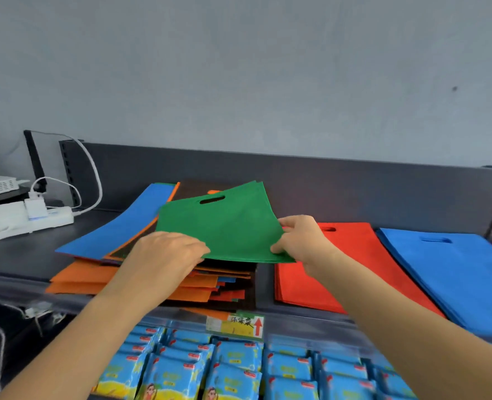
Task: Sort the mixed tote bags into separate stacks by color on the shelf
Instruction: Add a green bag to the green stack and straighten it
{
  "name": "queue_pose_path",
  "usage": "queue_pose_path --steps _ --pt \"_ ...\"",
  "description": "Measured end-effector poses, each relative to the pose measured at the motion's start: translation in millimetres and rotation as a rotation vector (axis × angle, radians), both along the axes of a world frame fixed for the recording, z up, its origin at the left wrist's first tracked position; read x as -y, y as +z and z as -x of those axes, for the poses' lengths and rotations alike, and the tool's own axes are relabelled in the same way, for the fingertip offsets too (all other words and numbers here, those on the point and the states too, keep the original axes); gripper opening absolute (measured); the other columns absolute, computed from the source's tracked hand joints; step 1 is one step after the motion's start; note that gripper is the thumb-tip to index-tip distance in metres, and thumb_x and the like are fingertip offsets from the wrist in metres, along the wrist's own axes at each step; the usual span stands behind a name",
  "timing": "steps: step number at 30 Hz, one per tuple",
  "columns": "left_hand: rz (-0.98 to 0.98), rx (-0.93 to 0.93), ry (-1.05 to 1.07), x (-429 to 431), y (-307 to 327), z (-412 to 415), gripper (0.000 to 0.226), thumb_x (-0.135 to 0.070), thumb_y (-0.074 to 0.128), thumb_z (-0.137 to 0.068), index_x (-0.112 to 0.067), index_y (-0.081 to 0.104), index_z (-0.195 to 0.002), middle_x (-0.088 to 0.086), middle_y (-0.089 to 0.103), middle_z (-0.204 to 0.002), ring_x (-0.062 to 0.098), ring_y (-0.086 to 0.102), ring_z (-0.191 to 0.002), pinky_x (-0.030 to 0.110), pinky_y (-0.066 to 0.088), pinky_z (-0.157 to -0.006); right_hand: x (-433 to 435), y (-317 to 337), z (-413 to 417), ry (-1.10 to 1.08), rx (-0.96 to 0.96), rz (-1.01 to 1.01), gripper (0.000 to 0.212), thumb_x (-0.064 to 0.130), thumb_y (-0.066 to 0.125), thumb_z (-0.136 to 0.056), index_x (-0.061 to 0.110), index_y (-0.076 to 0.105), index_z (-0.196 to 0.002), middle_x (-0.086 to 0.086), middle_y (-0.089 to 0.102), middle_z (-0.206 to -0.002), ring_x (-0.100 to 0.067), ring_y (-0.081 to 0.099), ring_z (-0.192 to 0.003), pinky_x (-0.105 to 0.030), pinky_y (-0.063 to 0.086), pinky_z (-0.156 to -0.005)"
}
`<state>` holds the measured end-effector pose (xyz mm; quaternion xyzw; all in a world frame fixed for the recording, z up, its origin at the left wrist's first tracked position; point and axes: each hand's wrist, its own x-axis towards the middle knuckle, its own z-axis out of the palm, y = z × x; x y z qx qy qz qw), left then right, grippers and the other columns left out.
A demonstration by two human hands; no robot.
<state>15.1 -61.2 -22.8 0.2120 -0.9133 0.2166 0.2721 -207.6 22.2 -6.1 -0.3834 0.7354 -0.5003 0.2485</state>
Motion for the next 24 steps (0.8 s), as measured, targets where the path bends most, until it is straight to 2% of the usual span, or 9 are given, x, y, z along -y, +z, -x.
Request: queue_pose_path --steps 1,3,6,8,10,13,19,21,24 --pt "0.013 -0.005 -0.035 -6.0 -1.5 9.2 0.033 -0.011 0.089 -0.051 -0.025 0.075 -0.076 -0.008 0.072 -0.072 0.016 0.069 -0.063 0.03 0.055 -0.051 -13.2 1.0 12.1 -0.03 -0.067 0.021 0.046 -0.016 0.06 -0.068 0.009 0.069 -0.105 -0.011 0.071 -0.101 -0.028 0.067 -0.093 -0.044 0.056 -0.083" --pt "0.057 -0.028 -0.067 -24.9 0.0 34.4 0.045 0.001 0.086 -0.045 -0.024 0.075 -0.081 -0.007 0.072 -0.073 0.016 0.069 -0.06 0.029 0.053 -0.049 -48.0 1.7 41.2 -0.087 -0.172 0.05 0.05 -0.014 0.053 -0.071 0.013 0.068 -0.11 -0.007 0.071 -0.104 -0.024 0.066 -0.092 -0.037 0.057 -0.079" --pt "0.105 -0.068 -0.163 -59.4 -3.5 81.9 0.045 0.004 0.079 -0.047 -0.024 0.074 -0.082 -0.008 0.071 -0.07 0.017 0.067 -0.056 0.028 0.051 -0.045 -111.3 2.0 79.8 -0.143 -0.29 0.083 0.057 -0.015 0.045 -0.071 0.017 0.065 -0.114 -0.001 0.07 -0.102 -0.017 0.063 -0.086 -0.012 0.047 -0.056" --pt "0.099 -0.061 -0.22 -94.9 -5.5 124.7 0.037 -0.003 0.077 -0.054 -0.025 0.074 -0.083 -0.008 0.07 -0.07 0.017 0.067 -0.056 0.03 0.051 -0.044 -160.5 -2.6 113.3 -0.176 -0.356 0.101 0.063 -0.015 0.042 -0.068 0.019 0.064 -0.116 0.003 0.068 -0.095 -0.015 0.061 -0.085 -0.006 0.039 -0.051" --pt "0.095 -0.065 -0.268 -130.8 -8.6 168.8 0.027 -0.014 0.063 -0.06 -0.027 0.074 -0.081 -0.009 0.069 -0.066 0.017 0.066 -0.053 0.029 0.05 -0.041 -210.2 -9.3 149.0 -0.225 -0.378 0.099 0.067 -0.015 0.041 -0.067 0.021 0.062 -0.12 0.004 0.065 -0.093 -0.015 0.059 -0.085 -0.001 0.037 -0.05" --pt "0.105 -0.078 -0.351 -188.7 -9.2 232.8 0.026 -0.021 0.051 -0.065 -0.027 0.073 -0.078 -0.009 0.068 -0.064 0.015 0.065 -0.052 0.026 0.049 -0.042 -284.0 -14.3 198.9 -0.299 -0.405 0.113 0.07 -0.017 0.041 -0.069 0.022 0.058 -0.124 0.003 0.065 -0.101 -0.017 0.06 -0.092 0.0 0.039 -0.052" --pt "0.105 -0.082 -0.487 -287.7 -17.2 337.7 0.037 -0.002 0.076 -0.052 -0.025 0.073 -0.081 -0.01 0.067 -0.064 0.016 0.064 -0.052 0.026 0.048 -0.04 -406.2 -22.4 272.6 -0.442 -0.444 0.13 0.069 -0.022 0.043 -0.071 0.015 0.057 -0.127 0.007 0.059 -0.096 -0.009 0.053 -0.087 0.004 0.038 -0.055" --pt "0.109 -0.073 -0.531 -312.7 -18.2 367.9 0.039 -0.001 0.076 -0.053 -0.025 0.073 -0.084 -0.01 0.068 -0.066 0.016 0.065 -0.053 0.026 0.048 -0.039 -436.7 -26.1 296.0 -0.498 -0.447 0.124 0.068 -0.022 0.043 -0.072 0.014 0.056 -0.128 0.005 0.059 -0.097 -0.009 0.052 -0.09 0.005 0.037 -0.06" --pt "0.113 -0.031 -0.596 -343.9 -15.3 410.4 0.04 0.0 0.071 -0.057 -0.026 0.072 -0.088 -0.012 0.067 -0.071 0.014 0.065 -0.055 0.026 0.045 -0.037 -474.8 -30.5 330.6 -0.572 -0.47 0.119 0.07 -0.02 0.045 -0.071 0.019 0.055 -0.129 0.004 0.063 -0.104 -0.013 0.058 -0.098 -0.011 0.044 -0.078"
